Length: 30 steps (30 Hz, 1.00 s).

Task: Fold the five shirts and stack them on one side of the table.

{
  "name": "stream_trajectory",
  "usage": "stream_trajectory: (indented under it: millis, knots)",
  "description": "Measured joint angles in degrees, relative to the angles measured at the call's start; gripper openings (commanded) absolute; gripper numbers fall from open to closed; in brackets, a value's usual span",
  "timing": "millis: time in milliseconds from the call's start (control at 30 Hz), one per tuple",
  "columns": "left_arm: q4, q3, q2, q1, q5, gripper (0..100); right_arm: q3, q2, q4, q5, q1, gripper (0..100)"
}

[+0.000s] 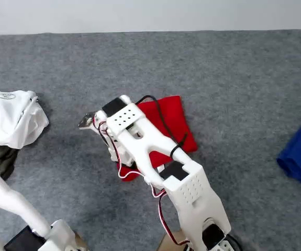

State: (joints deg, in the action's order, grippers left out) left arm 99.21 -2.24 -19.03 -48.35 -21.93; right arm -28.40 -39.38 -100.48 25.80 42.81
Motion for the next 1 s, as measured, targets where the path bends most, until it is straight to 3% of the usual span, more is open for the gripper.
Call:
stream_trajectory:
  millis: [300, 500, 633, 767, 1000]
  knots:
    - [0.0, 0.0, 0.0, 0.0, 0.0, 3, 5.01, 8.0, 0.0, 1.58, 0.26, 1.7]
    - [0.0, 0.0, 0.0, 0.0, 0.0, 3, 8.7, 8.35, 0.0, 1.76, 2.2, 20.9]
    - [0.0, 0.0, 0.0, 0.0, 0.0, 3, 8.62, 8.44, 0.0, 1.76, 2.2, 20.9]
    - [0.0, 0.0, 0.0, 0.0, 0.0, 3, 4.31, 8.44, 0.0, 1.76, 2.11, 17.8]
    - [0.0, -0.26, 0.0, 0.0, 0.0, 3, -9.14, 7.74, 4.22, 1.85, -0.53, 24.0]
